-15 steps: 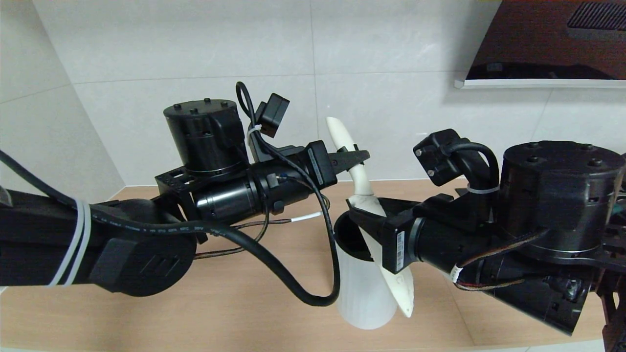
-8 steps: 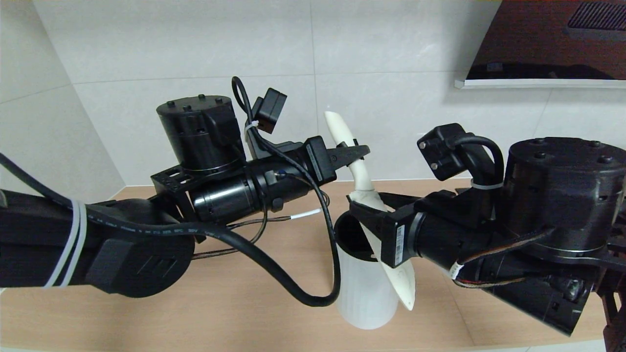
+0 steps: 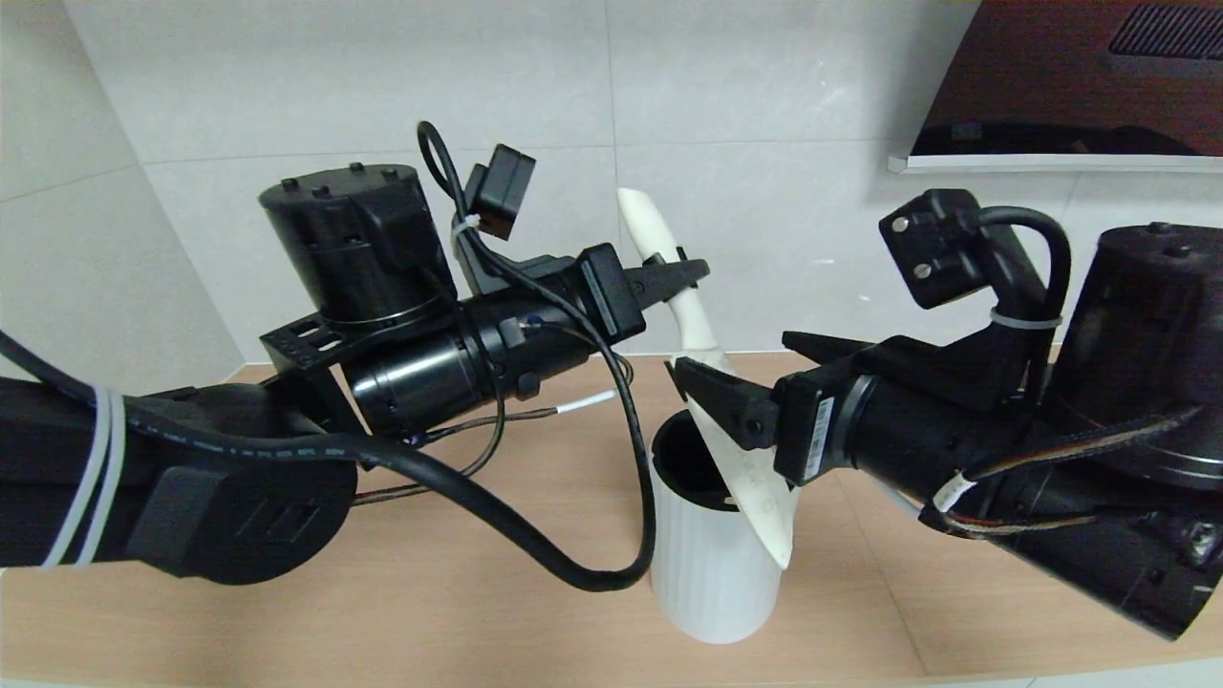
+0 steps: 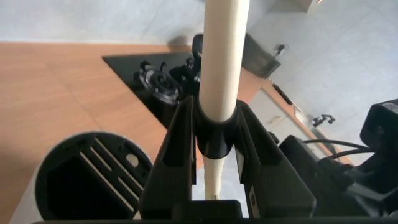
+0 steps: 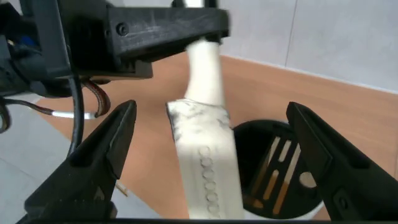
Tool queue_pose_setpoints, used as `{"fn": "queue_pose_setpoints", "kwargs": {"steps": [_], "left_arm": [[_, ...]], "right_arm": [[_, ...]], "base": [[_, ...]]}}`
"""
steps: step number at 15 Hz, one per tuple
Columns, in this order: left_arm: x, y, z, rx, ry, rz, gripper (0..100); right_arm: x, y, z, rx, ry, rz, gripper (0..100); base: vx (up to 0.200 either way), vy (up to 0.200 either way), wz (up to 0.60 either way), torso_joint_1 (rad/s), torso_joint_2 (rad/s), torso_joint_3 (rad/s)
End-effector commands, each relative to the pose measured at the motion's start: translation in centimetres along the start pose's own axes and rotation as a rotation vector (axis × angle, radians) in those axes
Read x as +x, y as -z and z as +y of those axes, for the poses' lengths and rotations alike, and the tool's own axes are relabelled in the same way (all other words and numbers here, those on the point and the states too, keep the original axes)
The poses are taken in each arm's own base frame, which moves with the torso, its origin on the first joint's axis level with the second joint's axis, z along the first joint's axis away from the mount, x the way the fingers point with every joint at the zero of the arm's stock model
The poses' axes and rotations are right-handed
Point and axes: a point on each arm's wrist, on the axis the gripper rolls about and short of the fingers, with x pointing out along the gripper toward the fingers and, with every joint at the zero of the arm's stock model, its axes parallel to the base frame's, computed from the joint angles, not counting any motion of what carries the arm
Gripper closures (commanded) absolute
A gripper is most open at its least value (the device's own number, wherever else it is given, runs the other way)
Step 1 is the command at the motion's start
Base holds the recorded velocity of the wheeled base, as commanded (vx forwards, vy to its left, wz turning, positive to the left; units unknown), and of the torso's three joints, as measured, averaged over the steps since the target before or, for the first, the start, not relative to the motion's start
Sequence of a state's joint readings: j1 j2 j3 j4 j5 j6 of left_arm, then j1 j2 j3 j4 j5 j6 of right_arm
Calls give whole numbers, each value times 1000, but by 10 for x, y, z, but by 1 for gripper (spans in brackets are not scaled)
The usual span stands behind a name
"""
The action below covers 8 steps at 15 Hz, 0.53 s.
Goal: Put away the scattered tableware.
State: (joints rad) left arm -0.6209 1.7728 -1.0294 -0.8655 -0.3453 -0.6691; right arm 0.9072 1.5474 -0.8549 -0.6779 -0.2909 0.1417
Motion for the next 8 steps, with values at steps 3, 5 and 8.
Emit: {"fn": "queue_pose_setpoints", "kwargs": {"steps": [3, 5, 8], "left_arm": [[-10, -21, -2, 133, -24, -145, 100], [-12, -24, 3, 223, -80, -174, 100], [-13, -15, 9, 341, -101, -157, 100]], "right_arm": [[-19, -24, -25, -30, 77, -64, 0], [-20, -24, -25, -29, 78, -67, 0], [-19, -23, -26, -32, 80, -62, 0]], "base": [[0, 0, 0, 0, 0, 0], [0, 0, 0, 0, 0, 0], [0, 0, 0, 0, 0, 0]]}}
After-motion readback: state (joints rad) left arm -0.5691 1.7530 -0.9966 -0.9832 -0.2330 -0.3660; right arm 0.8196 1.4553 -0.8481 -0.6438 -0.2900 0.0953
